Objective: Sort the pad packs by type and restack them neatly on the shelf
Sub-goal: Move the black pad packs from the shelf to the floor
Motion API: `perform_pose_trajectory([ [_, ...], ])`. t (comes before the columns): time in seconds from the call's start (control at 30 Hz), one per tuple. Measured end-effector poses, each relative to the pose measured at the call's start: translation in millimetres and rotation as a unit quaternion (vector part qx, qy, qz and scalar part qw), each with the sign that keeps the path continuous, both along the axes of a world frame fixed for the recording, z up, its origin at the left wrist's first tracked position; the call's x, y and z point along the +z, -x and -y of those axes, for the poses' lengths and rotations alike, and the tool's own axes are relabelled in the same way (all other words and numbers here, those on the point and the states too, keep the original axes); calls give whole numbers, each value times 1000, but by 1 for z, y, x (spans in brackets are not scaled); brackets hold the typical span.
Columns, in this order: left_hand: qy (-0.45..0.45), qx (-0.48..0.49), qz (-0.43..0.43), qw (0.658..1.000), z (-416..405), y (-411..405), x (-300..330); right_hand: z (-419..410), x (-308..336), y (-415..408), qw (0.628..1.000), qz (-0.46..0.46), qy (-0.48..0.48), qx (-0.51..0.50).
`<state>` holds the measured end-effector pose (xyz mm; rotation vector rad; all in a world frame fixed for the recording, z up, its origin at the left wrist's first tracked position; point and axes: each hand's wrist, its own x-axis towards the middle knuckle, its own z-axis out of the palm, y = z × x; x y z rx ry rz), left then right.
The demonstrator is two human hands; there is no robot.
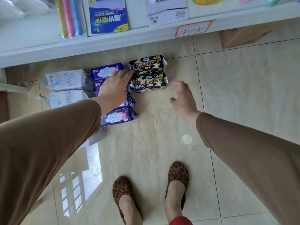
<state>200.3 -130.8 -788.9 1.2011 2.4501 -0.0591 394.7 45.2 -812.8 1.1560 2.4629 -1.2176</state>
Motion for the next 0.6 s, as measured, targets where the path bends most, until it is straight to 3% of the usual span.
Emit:
perform_pose_trajectory([
  [0.13,9,7,15,1000,21,-47,62,11,73,-27,999,-3,-27,39],
  [0.3,-26,81,57,995,38,-103,166,29,187,-66,1000,-7,-2,17],
  [0.6,-121,88,62,987,29,-162,421,32,442,-108,998,-13,-60,31],
])
